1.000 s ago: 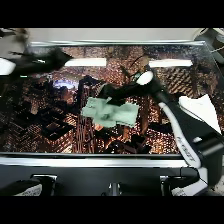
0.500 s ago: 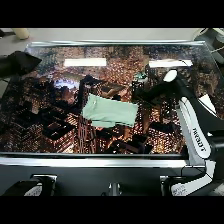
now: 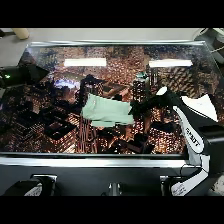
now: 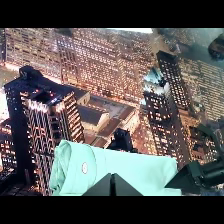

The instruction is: Fold the shirts.

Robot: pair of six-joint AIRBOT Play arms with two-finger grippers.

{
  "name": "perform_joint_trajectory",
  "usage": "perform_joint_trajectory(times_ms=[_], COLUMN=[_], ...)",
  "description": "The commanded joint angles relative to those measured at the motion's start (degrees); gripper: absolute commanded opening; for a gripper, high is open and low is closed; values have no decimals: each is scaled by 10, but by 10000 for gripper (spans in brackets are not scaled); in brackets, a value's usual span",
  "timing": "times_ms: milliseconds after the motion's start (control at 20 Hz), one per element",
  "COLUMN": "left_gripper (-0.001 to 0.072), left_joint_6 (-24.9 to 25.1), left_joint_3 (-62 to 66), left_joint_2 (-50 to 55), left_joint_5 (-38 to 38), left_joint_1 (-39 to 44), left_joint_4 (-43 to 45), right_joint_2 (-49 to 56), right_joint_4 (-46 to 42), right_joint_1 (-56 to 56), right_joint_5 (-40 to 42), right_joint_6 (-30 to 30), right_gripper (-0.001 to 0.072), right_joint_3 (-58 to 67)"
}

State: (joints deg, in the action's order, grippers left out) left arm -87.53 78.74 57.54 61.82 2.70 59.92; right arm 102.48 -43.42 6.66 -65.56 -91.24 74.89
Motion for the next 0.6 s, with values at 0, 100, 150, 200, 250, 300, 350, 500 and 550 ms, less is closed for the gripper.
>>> perform_joint_trajectory(times_ms=[0, 100, 150, 200, 250, 300, 350, 500, 550], left_gripper=[26, 26, 26, 26, 26, 26, 26, 26, 26], left_joint_6=[1, 0, 0, 1, 1, 1, 1, 1, 1], left_joint_3=[-3, -3, -3, -3, -3, -4, -4, -4, -4], left_joint_2=[0, 0, 0, 1, 4, 7, 11, 25, 28], left_joint_5=[-6, -17, -21, -24, -28, -31, -34, -34, -34], left_joint_1=[1, 1, 1, 1, 1, 1, 1, 1, 1], left_joint_4=[13, 30, 38, 44, 47, 47, 47, 47, 47], right_joint_2=[1, -21, -33, -46, -60, -74, -88, -136, -150], right_joint_4=[111, 84, 52, 13, -24, -41, -43, -51, -55], right_joint_1=[-31, -105, -145, -186, -229, -271, -308, -409, -438], right_joint_5=[-13, -80, -106, -133, -165, -192, -214, -244, -261], right_joint_6=[54, 34, 3, -25, -47, -57, -57, -83, -92], right_gripper=[16, 16, 16, 16, 16, 16, 16, 16, 16], right_joint_3=[48, 135, 174, 208, 239, 263, 282, 314, 319])
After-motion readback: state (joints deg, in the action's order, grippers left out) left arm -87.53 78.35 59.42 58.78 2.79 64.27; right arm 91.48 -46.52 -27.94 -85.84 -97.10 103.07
